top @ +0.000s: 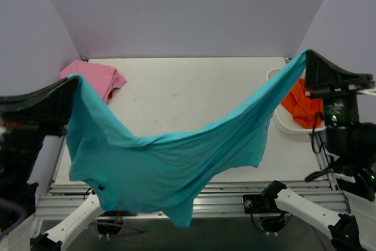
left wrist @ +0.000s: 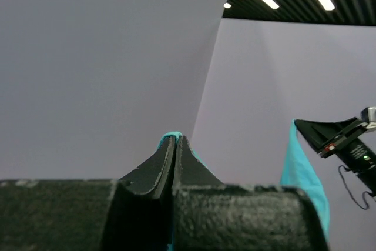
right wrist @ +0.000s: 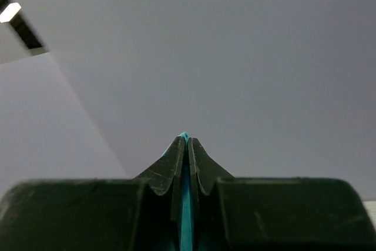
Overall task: Fold and stack the t-shirts
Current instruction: Flatten the tshirt out
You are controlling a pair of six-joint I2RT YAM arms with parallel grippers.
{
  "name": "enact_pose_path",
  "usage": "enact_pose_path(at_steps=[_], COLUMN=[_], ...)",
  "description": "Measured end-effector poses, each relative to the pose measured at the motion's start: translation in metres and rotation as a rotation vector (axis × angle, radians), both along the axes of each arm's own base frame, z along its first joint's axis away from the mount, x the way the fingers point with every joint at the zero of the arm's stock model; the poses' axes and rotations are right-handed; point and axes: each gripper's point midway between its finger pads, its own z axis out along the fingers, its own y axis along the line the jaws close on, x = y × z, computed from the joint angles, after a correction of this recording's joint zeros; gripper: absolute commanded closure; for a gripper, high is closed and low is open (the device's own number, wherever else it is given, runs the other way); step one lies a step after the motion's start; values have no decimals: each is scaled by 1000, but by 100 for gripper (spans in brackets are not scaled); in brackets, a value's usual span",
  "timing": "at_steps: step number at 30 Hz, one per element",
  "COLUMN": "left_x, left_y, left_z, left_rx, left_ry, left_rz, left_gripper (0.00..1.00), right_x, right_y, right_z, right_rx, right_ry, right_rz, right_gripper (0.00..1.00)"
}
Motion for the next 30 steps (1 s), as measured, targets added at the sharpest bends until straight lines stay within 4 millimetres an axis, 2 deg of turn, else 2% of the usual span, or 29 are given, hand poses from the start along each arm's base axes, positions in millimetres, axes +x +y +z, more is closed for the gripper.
enact_pose_path(at_steps=[2, 4, 5, 7, 8, 10, 11, 12, 14, 15, 17, 18, 20, 23, 25, 28, 30], left_x=[38, 92, 115, 148, 162, 180, 182, 180, 168, 159, 136, 122, 95, 50, 20, -18, -42], left_y=[-13, -30, -38, -53, -60, -71, -74, -76, -76, -74, -69, -66, -60, -53, -47, -41, -38], left_z=[-5, -31, -44, -61, -71, -88, -92, -93, -88, -83, -74, -68, -54, -32, -18, -8, -3], left_rx=[26, 80, 109, 159, 186, 235, 252, 264, 275, 275, 266, 261, 248, 226, 206, 197, 194], left_ry=[41, 148, 203, 266, 295, 340, 347, 338, 305, 279, 224, 192, 125, 1, -81, -177, -239], left_rz=[35, 84, 102, 115, 115, 110, 104, 92, 70, 57, 33, 19, -12, -73, -110, -167, -203], left_gripper=[98, 98, 98, 98, 98, 98, 98, 98, 98, 98, 98, 98, 98, 98, 98, 98, 98], right_x=[34, 75, 98, 141, 163, 198, 212, 225, 228, 222, 199, 184, 146, 78, 24, -47, -81], right_y=[-3, 8, 21, 53, 74, 100, 108, 117, 128, 131, 130, 125, 109, 72, 46, 13, -2], right_z=[-10, -34, -48, -80, -105, -163, -181, -198, -217, -217, -205, -193, -150, -74, -35, -1, 9], right_rx=[2, -54, -103, -220, -284, -398, -432, -469, -517, -519, -499, -479, -414, -287, -221, -162, -142], right_ry=[71, 151, 191, 233, 255, 364, 411, 451, 470, 453, 394, 357, 236, 1, -156, -343, -428], right_rz=[-127, -231, -258, -243, -203, -168, -169, -162, -122, -96, -50, -36, -10, 8, 32, 66, 79], right_gripper=[100, 100, 100, 100, 100, 100, 100, 100, 100, 100, 100, 100, 100, 100, 100, 100, 100])
